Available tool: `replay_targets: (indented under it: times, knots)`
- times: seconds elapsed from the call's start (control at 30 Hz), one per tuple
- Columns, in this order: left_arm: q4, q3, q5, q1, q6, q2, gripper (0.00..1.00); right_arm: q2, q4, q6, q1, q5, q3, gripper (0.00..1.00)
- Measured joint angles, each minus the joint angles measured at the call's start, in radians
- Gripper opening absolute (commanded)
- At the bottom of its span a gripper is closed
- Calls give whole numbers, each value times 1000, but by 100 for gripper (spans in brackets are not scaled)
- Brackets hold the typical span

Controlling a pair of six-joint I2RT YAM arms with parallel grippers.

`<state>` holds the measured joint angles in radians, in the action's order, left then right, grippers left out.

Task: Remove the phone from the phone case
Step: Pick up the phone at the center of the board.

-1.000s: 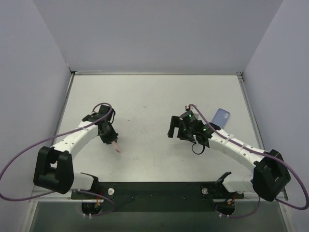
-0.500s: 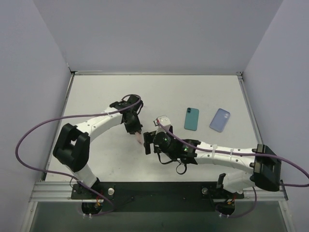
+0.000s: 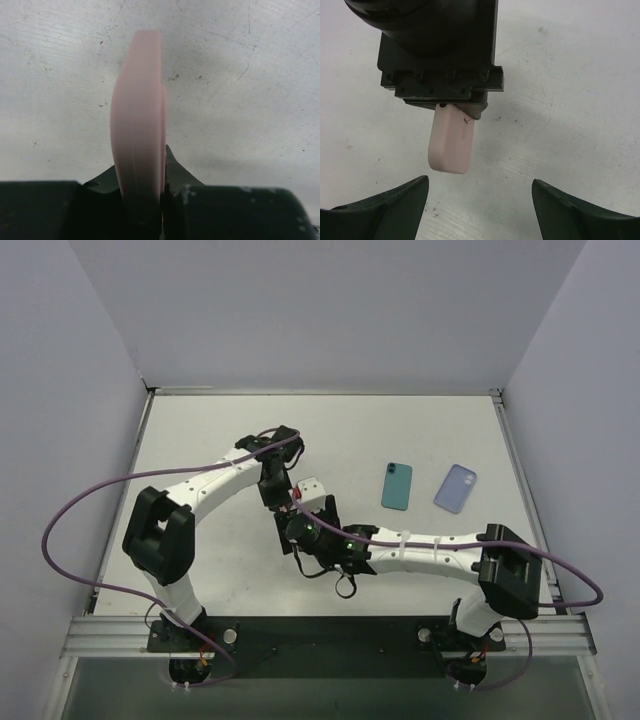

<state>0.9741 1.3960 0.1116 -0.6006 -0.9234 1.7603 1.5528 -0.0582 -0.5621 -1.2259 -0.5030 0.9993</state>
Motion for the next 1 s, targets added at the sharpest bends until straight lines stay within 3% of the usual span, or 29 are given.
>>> replay_targets:
  times: [0.13, 0.23, 0.27, 0.3, 0.47, 0.6, 0.67, 0.73, 0.77, 0.83, 0.87, 0.9, 1.0]
  knots:
    - [5, 0, 0, -3, 0, 0, 0, 50, -5, 24, 0, -33, 46, 75]
    - [6, 0, -1, -8, 1, 0, 0, 97, -6, 51, 0, -47, 89, 63]
    - [7, 0, -1, -11, 1, 0, 0, 112, -6, 59, 0, -50, 103, 57]
    - [7, 0, -2, -14, 1, -1, 0, 126, -7, 66, 0, -52, 117, 44]
    - [3, 0, -2, -20, -12, -4, 0, 158, -19, 80, 0, -50, 141, 0]
    - [5, -3, 5, -22, -22, -14, 3, 160, -14, 81, -8, -69, 148, 0]
    - [-2, -3, 5, -22, -20, -16, 16, 160, -12, 74, -5, -74, 148, 0]
    - [-6, -5, 3, -22, -18, -18, 22, 156, -10, 63, -4, -74, 145, 0]
    - [-10, -5, 0, -22, -16, -20, 41, 148, -18, 56, 0, -72, 134, 0]
    - [-26, -6, -13, -24, -8, -23, 59, 117, -34, 39, 14, -53, 99, 0]
    - [-32, -7, -29, -24, 3, -27, 80, 89, -38, 13, 32, -26, 58, 0]
    - [-45, -10, -40, -22, 7, -37, 90, 53, -39, 4, 60, 3, 32, 0]
    - [-125, -19, -86, -15, 21, -81, 94, -48, -71, -25, 147, 93, -74, 0]
